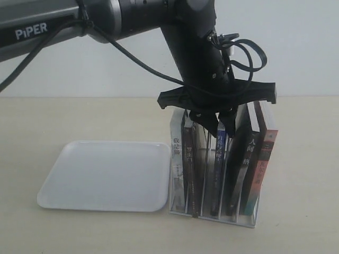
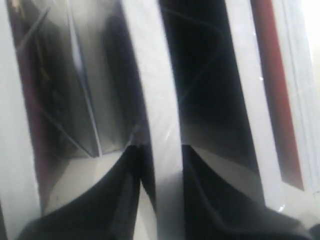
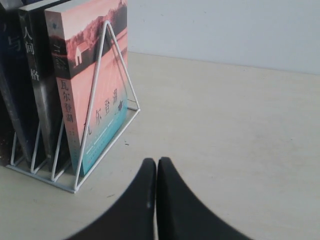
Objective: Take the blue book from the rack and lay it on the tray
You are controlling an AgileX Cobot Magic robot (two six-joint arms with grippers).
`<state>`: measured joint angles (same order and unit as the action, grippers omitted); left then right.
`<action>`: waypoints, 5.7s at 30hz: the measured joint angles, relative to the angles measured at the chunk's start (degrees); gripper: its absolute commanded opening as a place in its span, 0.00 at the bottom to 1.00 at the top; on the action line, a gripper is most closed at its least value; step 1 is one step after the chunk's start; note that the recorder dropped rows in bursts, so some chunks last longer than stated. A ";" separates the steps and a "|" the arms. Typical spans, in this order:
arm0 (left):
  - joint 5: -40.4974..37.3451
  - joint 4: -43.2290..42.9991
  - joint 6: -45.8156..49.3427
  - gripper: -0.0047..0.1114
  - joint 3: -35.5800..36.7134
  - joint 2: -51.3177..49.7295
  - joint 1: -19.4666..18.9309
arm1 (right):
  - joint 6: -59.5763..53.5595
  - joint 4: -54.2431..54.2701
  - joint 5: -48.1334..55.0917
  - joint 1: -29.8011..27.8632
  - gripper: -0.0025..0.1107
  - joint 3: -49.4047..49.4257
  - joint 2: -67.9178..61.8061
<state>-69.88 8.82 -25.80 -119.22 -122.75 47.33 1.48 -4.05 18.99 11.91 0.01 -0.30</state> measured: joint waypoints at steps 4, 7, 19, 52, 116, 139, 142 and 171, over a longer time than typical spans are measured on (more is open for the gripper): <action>-0.67 -1.12 -0.09 0.08 0.00 0.00 0.00 | 0.00 0.00 0.00 0.00 0.02 0.00 0.00; -0.93 -1.35 -0.09 0.08 -0.14 0.00 0.00 | 0.00 0.00 0.00 0.00 0.02 0.00 0.00; -3.52 -2.01 -0.20 0.08 -7.87 -1.15 0.00 | 0.00 0.00 0.00 0.00 0.02 0.00 0.00; -2.83 -10.33 1.89 0.08 -17.34 13.26 0.00 | 0.00 0.00 0.00 0.00 0.02 0.00 0.00; 5.98 52.15 63.80 0.08 46.36 31.24 -55.55 | 0.00 0.00 0.00 0.00 0.02 0.00 0.00; 2.50 88.23 93.62 0.08 70.88 18.88 -64.31 | 0.00 0.00 0.00 0.00 0.02 0.00 0.00; 2.50 87.53 95.87 0.08 71.98 18.88 -63.67 | 0.00 0.00 0.00 0.00 0.02 0.00 0.00; 8.59 78.27 90.26 0.13 72.24 18.88 -61.38 | 0.00 0.00 0.00 0.00 0.02 0.00 0.00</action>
<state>-61.29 87.10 64.46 -46.98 -103.87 -14.05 1.48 -4.05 18.99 11.91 0.01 -0.30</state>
